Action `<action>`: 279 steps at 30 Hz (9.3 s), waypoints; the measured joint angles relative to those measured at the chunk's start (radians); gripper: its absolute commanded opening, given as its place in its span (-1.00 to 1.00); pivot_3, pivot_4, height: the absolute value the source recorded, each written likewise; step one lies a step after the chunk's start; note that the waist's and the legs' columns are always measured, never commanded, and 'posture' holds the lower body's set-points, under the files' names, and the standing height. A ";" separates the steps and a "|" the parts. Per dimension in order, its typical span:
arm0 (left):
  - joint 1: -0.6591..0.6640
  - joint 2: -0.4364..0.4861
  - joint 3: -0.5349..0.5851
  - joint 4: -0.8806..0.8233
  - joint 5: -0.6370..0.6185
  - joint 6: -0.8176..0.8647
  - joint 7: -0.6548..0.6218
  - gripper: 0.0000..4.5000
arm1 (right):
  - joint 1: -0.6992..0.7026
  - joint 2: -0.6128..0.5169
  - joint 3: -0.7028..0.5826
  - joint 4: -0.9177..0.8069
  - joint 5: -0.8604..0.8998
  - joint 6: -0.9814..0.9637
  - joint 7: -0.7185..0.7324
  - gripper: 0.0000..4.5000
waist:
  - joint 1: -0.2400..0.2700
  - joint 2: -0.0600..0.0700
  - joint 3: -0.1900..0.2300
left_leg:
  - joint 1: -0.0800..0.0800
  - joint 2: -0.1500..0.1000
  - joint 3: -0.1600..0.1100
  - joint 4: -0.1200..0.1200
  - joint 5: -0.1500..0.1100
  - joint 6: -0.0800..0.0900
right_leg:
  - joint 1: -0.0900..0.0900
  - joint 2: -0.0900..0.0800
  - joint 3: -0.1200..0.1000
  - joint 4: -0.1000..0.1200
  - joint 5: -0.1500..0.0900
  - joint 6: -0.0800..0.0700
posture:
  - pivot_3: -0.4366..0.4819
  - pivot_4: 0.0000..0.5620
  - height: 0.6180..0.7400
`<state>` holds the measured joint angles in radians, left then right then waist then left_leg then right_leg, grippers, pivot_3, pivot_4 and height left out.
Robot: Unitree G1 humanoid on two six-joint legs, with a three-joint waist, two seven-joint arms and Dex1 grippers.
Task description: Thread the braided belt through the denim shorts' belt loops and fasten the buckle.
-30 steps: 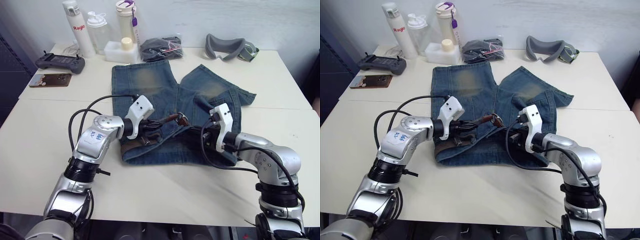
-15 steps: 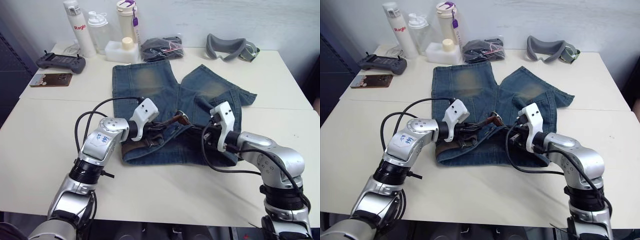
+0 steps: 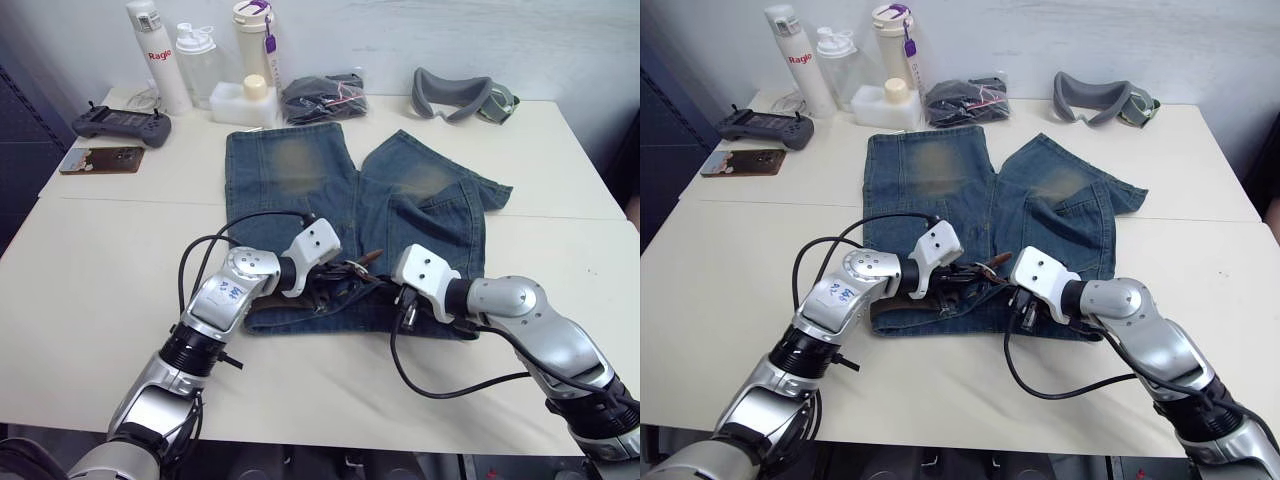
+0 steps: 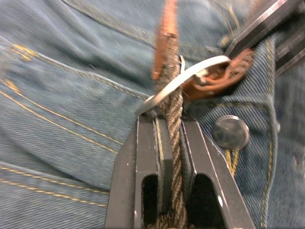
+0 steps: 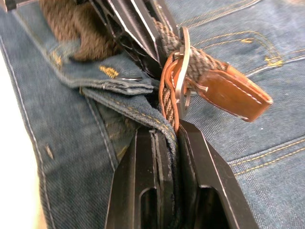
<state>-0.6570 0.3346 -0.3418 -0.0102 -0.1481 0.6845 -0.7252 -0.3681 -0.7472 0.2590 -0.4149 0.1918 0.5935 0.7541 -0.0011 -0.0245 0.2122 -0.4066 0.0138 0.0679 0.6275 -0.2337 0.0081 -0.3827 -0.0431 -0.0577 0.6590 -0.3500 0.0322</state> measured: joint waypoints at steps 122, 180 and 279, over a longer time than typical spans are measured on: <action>-0.262 -0.316 -0.006 0.265 0.014 -0.069 0.078 -0.98 | 0.034 -0.329 -0.375 0.330 -0.144 -0.693 0.224 -1.00 | 0.013 0.001 0.000 | 0.003 -0.001 -0.001 0.005 0.002 0.001 | 0.006 0.000 -0.001 0.001 0.001 0.002 | -0.05 -0.47 0.97; 0.225 -0.098 0.406 -0.209 -0.375 0.456 0.359 -1.00 | -0.056 -0.013 -0.190 0.182 0.385 0.216 0.242 -0.99 | 0.000 -0.013 -0.011 | 0.007 0.000 -0.001 0.000 -0.005 0.004 | 0.007 0.000 0.001 -0.001 0.001 0.000 | -0.05 -0.47 0.97; -0.802 -0.386 0.204 1.238 -0.078 -0.264 -0.371 -1.00 | -0.215 0.096 0.248 0.336 -0.353 -0.161 0.349 -0.99 | -0.025 0.011 -0.075 | 0.017 0.000 -0.009 -0.035 -0.014 0.003 | 0.044 -0.005 -0.013 -0.108 0.025 0.005 | -0.05 -0.47 0.97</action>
<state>-1.4593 -0.0515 -0.1383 1.2276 -0.2259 0.4206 -1.0967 -0.5832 -0.6508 0.5068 -0.0792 -0.1617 0.4320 1.1032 -0.0265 -0.0136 0.1373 -0.3899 0.0142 0.0587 0.5920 -0.2477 0.0113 -0.3388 -0.0483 -0.0707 0.5512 -0.3252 0.0372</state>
